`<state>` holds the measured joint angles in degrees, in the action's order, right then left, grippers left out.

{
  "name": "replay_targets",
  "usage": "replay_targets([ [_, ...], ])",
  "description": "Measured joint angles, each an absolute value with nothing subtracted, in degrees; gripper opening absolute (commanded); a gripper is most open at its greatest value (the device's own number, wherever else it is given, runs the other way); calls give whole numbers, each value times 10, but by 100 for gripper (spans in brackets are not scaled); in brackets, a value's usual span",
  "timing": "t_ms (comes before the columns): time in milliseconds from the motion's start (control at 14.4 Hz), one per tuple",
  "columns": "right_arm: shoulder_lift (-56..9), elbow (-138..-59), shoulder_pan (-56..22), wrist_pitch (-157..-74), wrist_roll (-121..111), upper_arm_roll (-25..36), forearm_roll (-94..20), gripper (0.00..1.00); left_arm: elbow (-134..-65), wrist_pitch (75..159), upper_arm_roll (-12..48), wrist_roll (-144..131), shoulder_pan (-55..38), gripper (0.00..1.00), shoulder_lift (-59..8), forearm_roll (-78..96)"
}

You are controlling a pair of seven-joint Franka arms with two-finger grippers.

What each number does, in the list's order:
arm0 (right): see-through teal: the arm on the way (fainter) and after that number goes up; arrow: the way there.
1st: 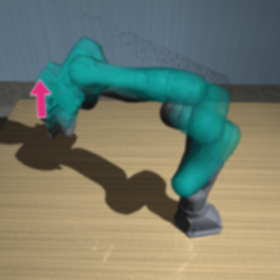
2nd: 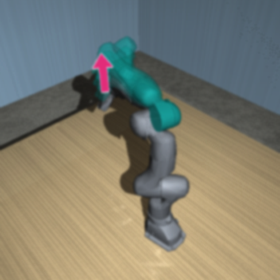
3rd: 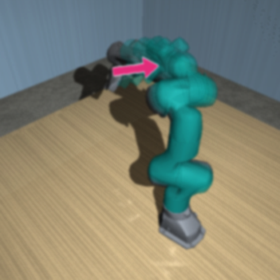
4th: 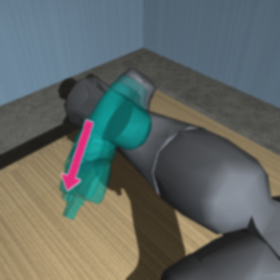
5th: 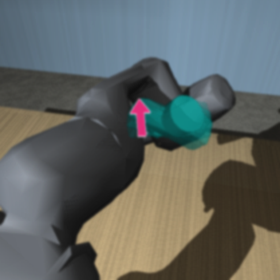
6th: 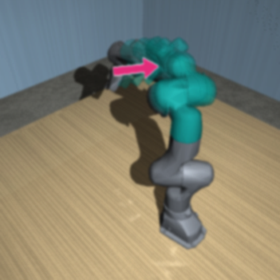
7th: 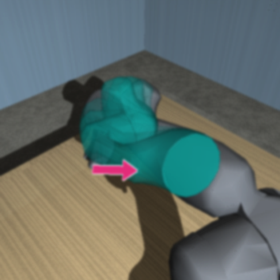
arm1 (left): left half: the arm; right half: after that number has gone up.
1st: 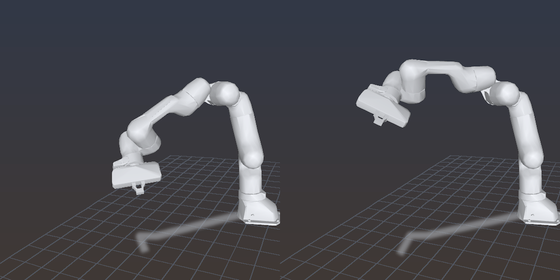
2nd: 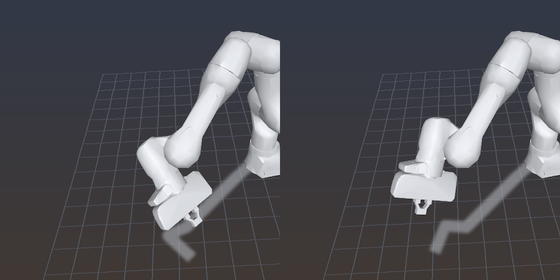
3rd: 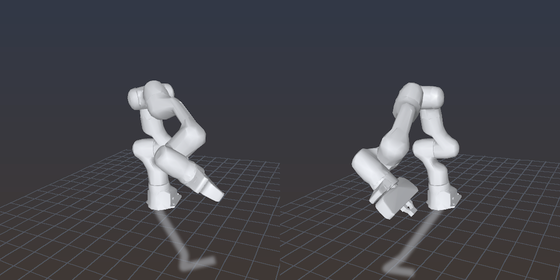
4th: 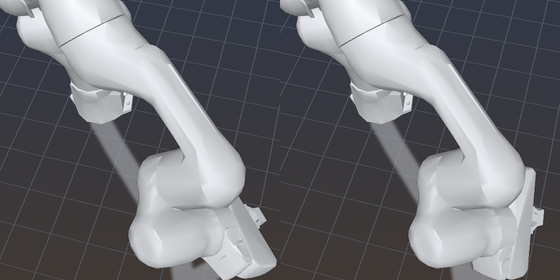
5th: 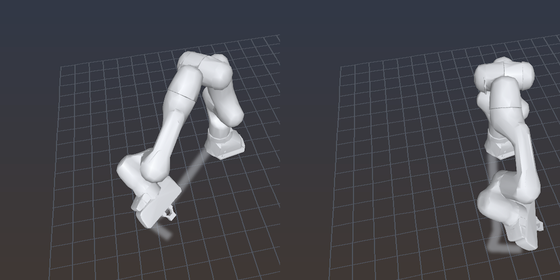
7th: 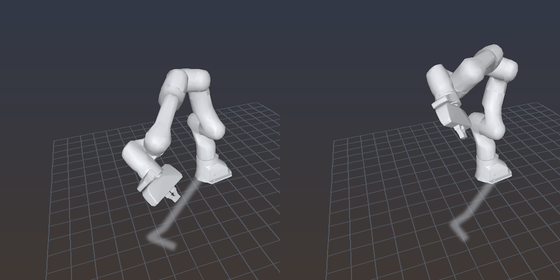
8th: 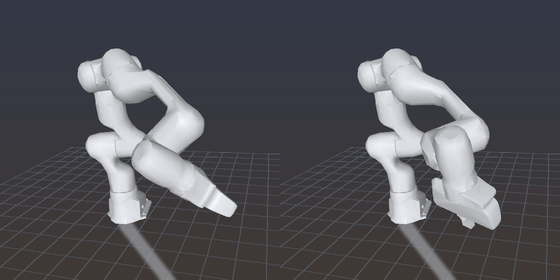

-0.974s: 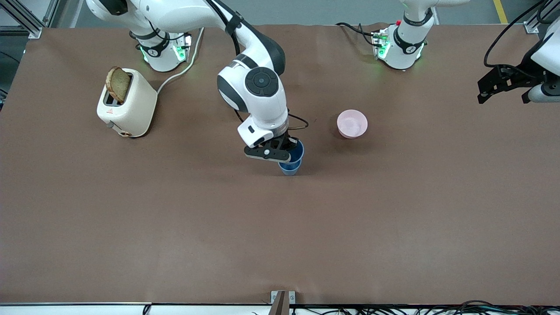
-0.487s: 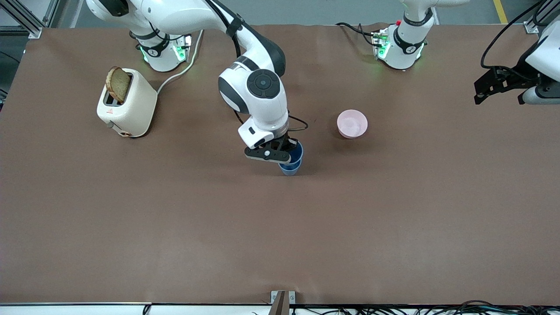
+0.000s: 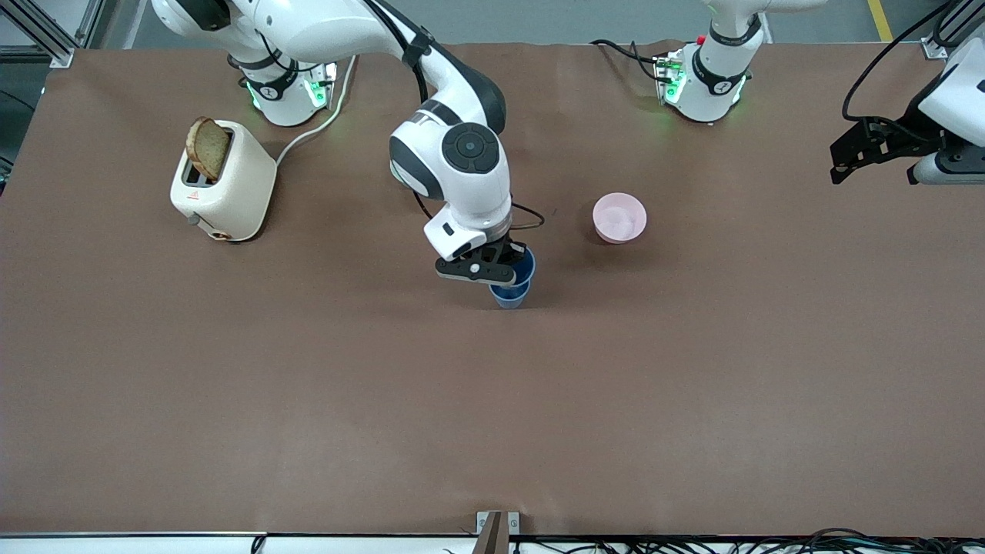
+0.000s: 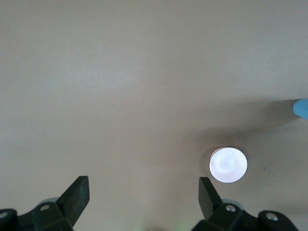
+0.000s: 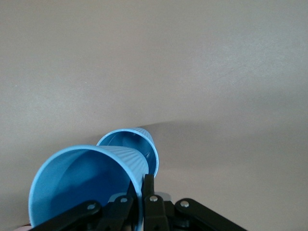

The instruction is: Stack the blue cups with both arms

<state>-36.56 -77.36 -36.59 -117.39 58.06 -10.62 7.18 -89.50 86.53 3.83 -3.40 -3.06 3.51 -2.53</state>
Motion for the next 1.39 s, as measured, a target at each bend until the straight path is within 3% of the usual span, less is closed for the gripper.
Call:
replay_targets([
  [209, -366, -774, -366, -1174, 581, -106, 72, 50, -895, 870, 38, -34, -31, 100, 34, -25],
  [278, -366, -774, -366, -1174, 581, -106, 72, 62, -895, 870, 38, -34, -31, 100, 34, -25],
  [348, -366, -774, -366, -1174, 581, -106, 72, 87, -895, 871, 38, -34, -31, 100, 34, -25],
  [417, -366, -773, -366, -1174, 581, -106, 72, 100, -895, 871, 38, -34, -31, 100, 34, -25],
  [626, -351, -762, -360, -1158, 582, -98, 76, 100, -895, 871, 38, -34, -31, 100, 33, -25],
  [765, -301, -747, -328, -1095, 576, -89, 82, 100, -895, 872, 38, -34, -31, 100, 32, -25],
  [1113, -143, -742, -121, -931, 403, -83, 83, 100, -896, 872, 39, -34, -31, 100, 32, -25],
  [1391, -88, -748, 22, -850, 193, -82, 79, 100, -896, 873, 40, -34, -32, 100, 32, -25],
])
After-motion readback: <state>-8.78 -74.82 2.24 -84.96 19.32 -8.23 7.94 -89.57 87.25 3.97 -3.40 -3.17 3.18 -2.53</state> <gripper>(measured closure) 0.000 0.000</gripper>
